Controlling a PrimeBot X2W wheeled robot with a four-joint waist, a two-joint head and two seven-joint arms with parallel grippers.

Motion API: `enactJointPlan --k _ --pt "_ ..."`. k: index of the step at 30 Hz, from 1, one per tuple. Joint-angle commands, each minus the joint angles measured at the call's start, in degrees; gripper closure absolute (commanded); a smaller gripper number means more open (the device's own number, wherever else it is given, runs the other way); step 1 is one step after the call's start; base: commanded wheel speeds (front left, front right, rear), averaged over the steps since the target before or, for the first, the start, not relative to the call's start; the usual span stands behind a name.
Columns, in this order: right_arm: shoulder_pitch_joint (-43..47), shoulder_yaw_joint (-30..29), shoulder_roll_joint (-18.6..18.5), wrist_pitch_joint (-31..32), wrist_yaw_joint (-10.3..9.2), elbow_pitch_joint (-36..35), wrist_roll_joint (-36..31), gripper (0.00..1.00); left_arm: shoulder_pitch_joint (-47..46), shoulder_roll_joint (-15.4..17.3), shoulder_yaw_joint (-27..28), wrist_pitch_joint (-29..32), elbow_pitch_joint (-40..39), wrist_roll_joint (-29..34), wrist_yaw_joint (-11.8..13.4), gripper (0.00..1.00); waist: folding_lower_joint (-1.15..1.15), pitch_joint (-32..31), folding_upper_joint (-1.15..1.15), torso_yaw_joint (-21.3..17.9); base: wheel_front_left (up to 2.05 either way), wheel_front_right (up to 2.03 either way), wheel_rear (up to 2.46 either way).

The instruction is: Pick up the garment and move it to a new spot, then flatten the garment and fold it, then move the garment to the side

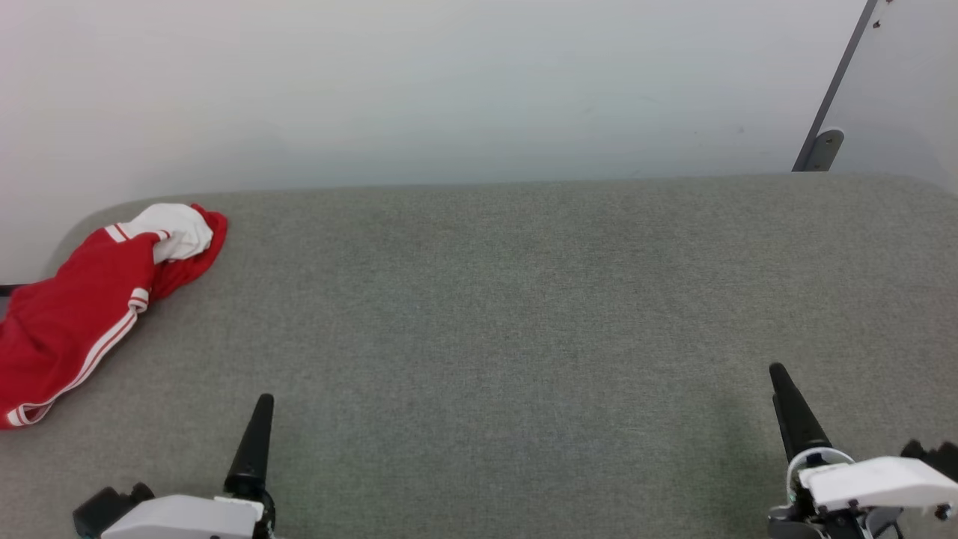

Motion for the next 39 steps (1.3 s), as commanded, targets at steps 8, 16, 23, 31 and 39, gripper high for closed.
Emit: enactJointPlan --k 8,16,23,31,39 --pt "-3.5 1.77 -1.06 -2.08 -0.02 0.83 -11.07 0.0 -0.27 3.45 -2.67 -2.51 -1.28 9.5 2.53 0.0 0.0 -0.12 0.0 -0.22 0.0 0.0 0.0" --pt "-4.59 3.01 -1.47 -3.44 -0.02 1.98 -20.37 0.0 -0.16 5.78 -4.97 -4.42 -1.19 18.0 4.59 0.0 0.0 -0.25 0.0 -0.4 0.0 0.0 0.0" --pt "-5.4 3.71 -1.6 -4.01 -0.02 2.61 -26.55 0.0 0.06 6.69 -5.26 -5.78 -1.74 23.7 5.62 0.0 0.0 -0.35 0.0 -0.52 0.0 0.0 0.0" --pt "-6.32 4.28 -2.01 -4.59 -0.03 3.03 -31.86 0.0 0.96 7.06 -3.66 -7.15 -2.93 29.67 5.69 0.0 0.0 -0.48 0.0 -0.62 0.0 0.0 0.0" --pt "-6.8 4.86 -2.54 -5.42 -0.03 3.28 -36.59 0.0 1.96 7.04 -2.4 -8.44 -3.84 35.0 5.14 0.0 0.0 -0.65 0.0 -0.67 0.0 0.0 0.0"
